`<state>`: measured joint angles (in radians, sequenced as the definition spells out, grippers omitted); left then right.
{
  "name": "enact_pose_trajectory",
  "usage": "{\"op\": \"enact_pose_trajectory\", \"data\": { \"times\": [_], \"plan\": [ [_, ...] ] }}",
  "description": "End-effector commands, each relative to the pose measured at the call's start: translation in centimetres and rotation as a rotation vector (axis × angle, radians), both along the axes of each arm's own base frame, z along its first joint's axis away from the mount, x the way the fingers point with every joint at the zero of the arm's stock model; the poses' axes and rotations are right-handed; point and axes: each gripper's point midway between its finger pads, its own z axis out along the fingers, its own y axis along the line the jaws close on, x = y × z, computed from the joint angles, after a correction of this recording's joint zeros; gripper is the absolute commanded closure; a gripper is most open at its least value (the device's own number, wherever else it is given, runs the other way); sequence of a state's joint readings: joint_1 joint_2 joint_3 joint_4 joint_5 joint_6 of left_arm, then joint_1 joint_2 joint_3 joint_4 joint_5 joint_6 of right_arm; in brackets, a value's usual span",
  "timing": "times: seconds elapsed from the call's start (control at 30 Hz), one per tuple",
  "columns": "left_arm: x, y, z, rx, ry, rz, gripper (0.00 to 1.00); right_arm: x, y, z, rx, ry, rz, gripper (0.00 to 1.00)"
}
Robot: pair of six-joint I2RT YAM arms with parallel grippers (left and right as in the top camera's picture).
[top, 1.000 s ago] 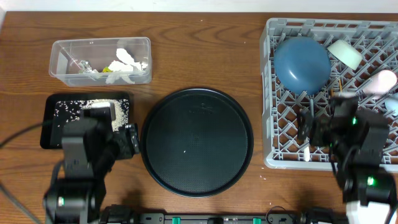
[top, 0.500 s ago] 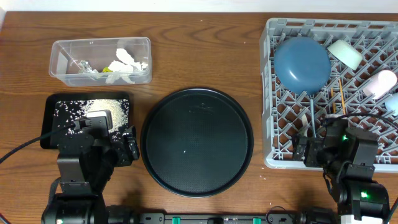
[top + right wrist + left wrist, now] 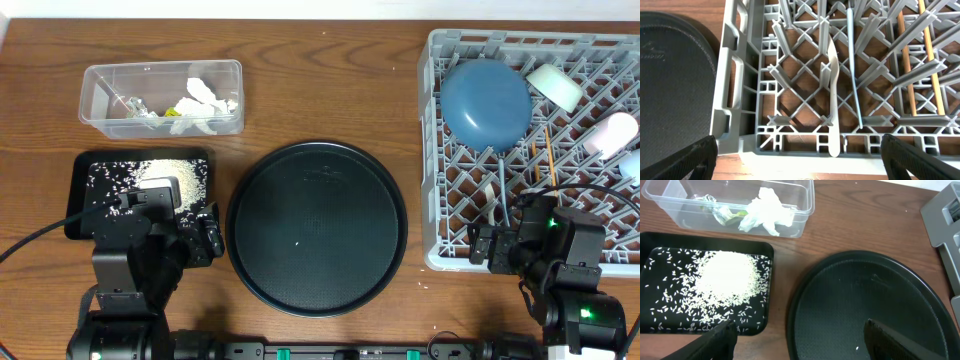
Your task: Sort waste into correct bins and load items into the dishwasher rack
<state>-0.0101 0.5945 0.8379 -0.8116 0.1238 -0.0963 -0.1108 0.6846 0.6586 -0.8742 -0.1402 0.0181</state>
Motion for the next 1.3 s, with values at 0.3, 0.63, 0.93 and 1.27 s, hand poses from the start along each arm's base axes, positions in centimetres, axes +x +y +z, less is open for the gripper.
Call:
{"op": "enact_pose_trajectory", "data": {
  "times": [0.3,0.63,0.93,1.27],
  "plan": [
    [-0.1,0.2,-0.5,0.011,0.012,0.007,0.18,-0.4,0.0,2.4,-0.032,-0.208,0.000,0.01],
    [-0.1,0.2,-0.5,0.011,0.011,0.007,0.18,2.5,2.6,4.4,-0.047,-0.743,0.117,0.01],
    [-0.1,0.2,-0.5,0.011,0.012,0.007,0.18,3.0,2.3,5.8,-0.078,-0.978,0.094,0.01],
    [-0.1,0.2,-0.5,0.011,0.012,0.007,0.18,3.1,1.5,2.8,-0.166,-0.886,0.087,0.01]
  ]
}}
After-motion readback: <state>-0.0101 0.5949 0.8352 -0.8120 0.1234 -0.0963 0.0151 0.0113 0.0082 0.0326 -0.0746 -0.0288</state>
